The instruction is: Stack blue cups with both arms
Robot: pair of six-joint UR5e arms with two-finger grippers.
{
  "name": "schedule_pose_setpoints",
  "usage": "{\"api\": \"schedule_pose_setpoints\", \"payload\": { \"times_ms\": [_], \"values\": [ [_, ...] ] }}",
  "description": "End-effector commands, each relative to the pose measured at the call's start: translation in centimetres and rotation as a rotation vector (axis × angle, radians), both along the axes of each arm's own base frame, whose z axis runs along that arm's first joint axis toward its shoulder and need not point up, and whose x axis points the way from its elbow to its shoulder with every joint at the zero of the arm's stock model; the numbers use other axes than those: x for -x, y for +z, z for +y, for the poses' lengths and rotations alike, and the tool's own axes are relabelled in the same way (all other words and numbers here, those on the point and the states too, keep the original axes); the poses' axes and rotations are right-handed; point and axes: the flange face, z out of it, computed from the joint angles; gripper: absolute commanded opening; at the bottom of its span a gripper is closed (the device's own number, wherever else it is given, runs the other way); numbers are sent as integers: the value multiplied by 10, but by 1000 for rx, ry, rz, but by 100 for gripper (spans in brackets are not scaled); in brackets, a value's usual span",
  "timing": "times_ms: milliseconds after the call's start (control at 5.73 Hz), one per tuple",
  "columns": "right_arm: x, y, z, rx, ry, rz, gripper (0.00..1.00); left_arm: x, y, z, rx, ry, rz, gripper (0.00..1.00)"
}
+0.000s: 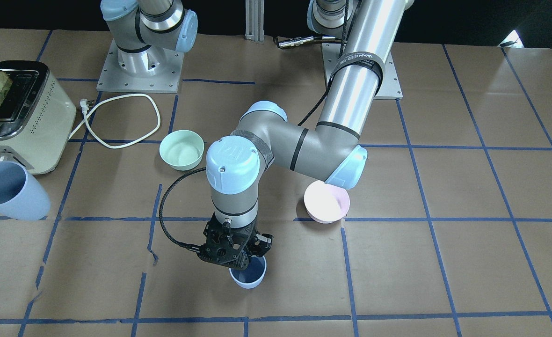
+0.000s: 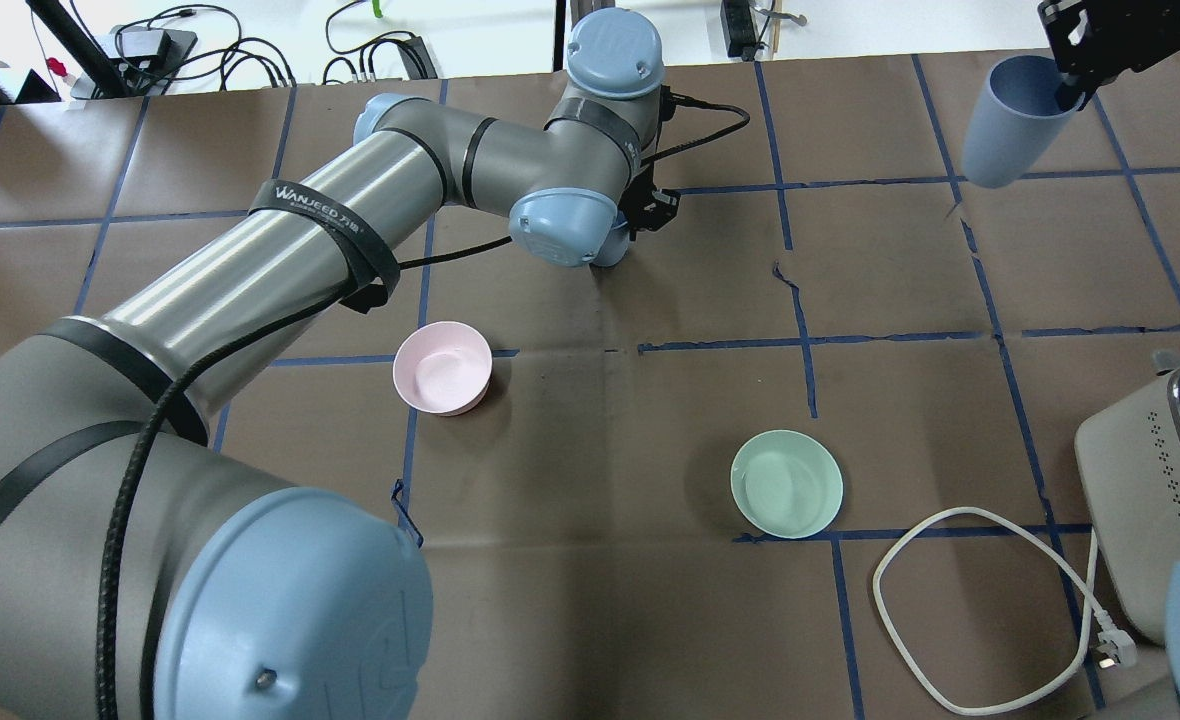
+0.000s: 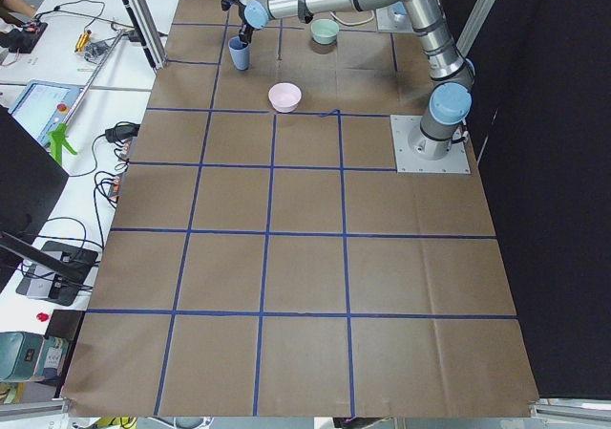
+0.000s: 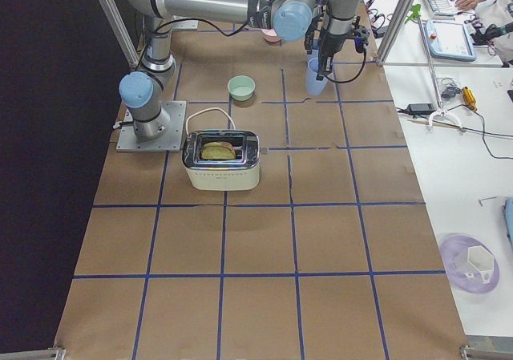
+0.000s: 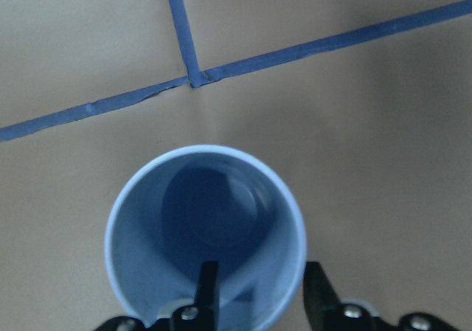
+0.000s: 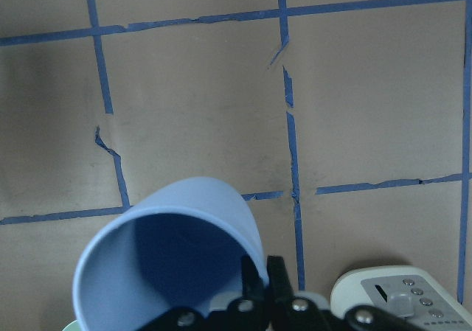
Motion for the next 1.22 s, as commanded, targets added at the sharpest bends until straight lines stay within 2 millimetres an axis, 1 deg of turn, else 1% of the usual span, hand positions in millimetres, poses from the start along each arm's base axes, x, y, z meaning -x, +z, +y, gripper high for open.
{"api": "schedule_pose_setpoints", "payload": {
  "times_ms": [0,175,349,524,698,873,1048],
  "values": [
    [-29,-1,-4,-10,-28,-4,7,0,35,5,35,0,35,99],
    [-50,-16,-12,-29,-62,-2,7,-9,80,15,55,6,41,99],
    [-65,-30,-23,-20,-74,2,7,-32,129,29,25,20,28,98],
    [-87,-50,-39,-6,-83,6,7,-84,189,39,3,51,77,98],
    [-124,-61,-47,19,-102,10,7,-129,223,52,-38,112,91,99],
    [-172,-68,-49,48,-128,11,7,-166,258,76,-49,162,81,98],
    [-224,-78,-49,80,-171,5,7,-180,247,88,-94,185,63,98]
  ]
}}
